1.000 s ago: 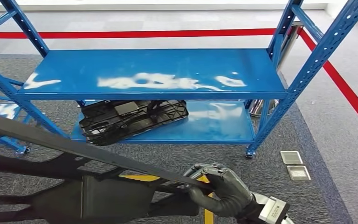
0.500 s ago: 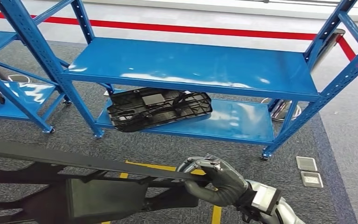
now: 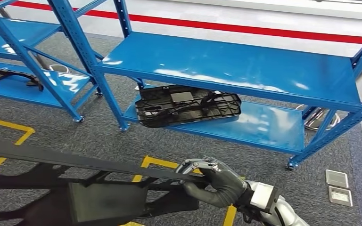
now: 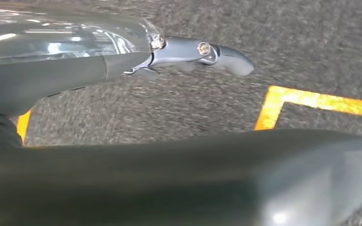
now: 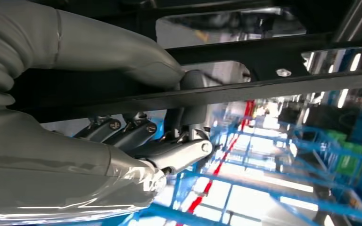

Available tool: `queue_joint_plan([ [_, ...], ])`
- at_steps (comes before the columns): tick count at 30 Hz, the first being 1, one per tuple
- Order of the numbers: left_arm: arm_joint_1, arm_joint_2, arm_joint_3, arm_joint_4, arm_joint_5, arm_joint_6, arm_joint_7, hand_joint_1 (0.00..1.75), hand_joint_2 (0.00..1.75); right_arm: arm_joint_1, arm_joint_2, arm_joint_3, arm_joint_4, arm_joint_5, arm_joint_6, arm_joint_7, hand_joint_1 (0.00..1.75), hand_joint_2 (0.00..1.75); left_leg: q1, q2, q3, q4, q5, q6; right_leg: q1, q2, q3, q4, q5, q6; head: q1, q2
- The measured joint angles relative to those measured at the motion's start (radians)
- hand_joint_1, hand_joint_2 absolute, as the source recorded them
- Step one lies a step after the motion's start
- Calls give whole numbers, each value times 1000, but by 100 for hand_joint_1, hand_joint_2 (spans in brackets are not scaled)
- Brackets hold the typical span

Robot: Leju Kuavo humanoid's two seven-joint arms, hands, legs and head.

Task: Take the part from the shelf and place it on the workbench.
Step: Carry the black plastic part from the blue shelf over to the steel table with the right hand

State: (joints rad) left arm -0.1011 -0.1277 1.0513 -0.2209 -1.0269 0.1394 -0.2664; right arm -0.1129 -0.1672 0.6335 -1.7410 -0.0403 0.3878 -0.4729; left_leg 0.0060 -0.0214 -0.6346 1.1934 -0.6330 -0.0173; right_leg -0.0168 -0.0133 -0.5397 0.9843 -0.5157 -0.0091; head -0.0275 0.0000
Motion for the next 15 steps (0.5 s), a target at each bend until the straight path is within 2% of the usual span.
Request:
queue_joint_plan([
  [1, 0, 0, 0, 0, -2, 0, 2, 0, 175, 0, 0, 2, 4, -1, 1, 2, 175, 175, 4, 5, -29, 55, -16, -5, 0, -14, 0, 1, -1, 0, 0, 0],
  [2, 0, 0, 0, 0, -5, 0, 5, 0, 175, 0, 0, 4, 8, -2, 1, 5, 175, 175, 7, 8, -43, 78, -13, -10, -1, -28, 0, 1, -3, 2, 0, 0],
  [3, 0, 1, 0, 0, -7, 0, 8, 0, 175, 0, 1, 6, 12, -4, 2, 8, 175, 175, 10, 12, -37, 61, 9, -12, -2, -41, 1, 3, -5, 4, 0, 0],
  [4, 0, 1, 0, 0, -10, 0, 11, 0, 175, 0, 1, 7, 15, -5, 3, 9, 175, 175, 12, 22, -14, 9, 45, -14, -3, -54, 2, 6, -8, 7, 0, 0],
  [5, -1, 2, 0, 0, -12, 0, 12, 0, 175, -1, 2, 8, 18, -6, 6, 10, 175, 175, 13, 44, 18, -59, 79, -16, -4, -66, 3, 9, -12, 12, 0, 0],
  [6, -4, 2, 0, 0, -14, 1, 14, 0, 175, -2, 2, 9, 20, -7, 9, 10, 175, 175, 11, 67, 45, -118, 104, -12, -2, -76, 4, 13, -16, 17, 0, 0],
  [7, -6, 2, 0, 0, -15, 1, 16, 0, 175, -3, 3, 11, 22, -8, 12, 11, 175, 175, 8, 84, 62, -156, 116, -6, 1, -85, 5, 17, -20, 23, 0, 0],
  [8, -7, 2, 0, 0, -16, 2, 17, 0, 175, -3, 4, 13, 25, -9, 15, 12, 175, 175, 5, 93, 67, -171, 117, 2, 4, -94, 6, 18, -22, 28, 0, 0],
  [10, -6, 3, 0, 0, -16, 2, 18, 0, 175, -5, 6, 18, 30, -12, 18, 12, 175, 175, 0, 77, 62, -172, 118, 21, 5, -112, 9, 17, -24, 38, 0, 0],
  [11, -4, 4, 0, 0, -16, 2, 18, 0, 175, -6, 7, 21, 32, -14, 20, 12, 175, 175, 0, 67, 62, -173, 120, 28, 3, -111, 10, 20, -30, 43, 0, 0],
  [12, -4, 4, 0, 0, -16, 2, 17, 0, 175, -7, 9, 22, 34, -16, 21, 12, 175, 175, 1, 57, 61, -175, 124, 35, 1, -94, 6, 36, -45, 47, 1, 0],
  [13, -4, 5, 0, 0, -15, 2, 17, 0, 175, -7, 10, 24, 36, -19, 24, 12, 175, 175, 3, 46, 61, -177, 127, 41, -1, -67, -9, 72, -71, 48, 1, 0],
  [15, -5, 5, 0, 0, -13, 1, 15, 0, 175, -4, 11, 26, 42, -23, 30, 12, 175, 175, 2, 24, 57, -177, 130, 49, -2, -11, -63, 197, -137, 46, 2, 0],
])
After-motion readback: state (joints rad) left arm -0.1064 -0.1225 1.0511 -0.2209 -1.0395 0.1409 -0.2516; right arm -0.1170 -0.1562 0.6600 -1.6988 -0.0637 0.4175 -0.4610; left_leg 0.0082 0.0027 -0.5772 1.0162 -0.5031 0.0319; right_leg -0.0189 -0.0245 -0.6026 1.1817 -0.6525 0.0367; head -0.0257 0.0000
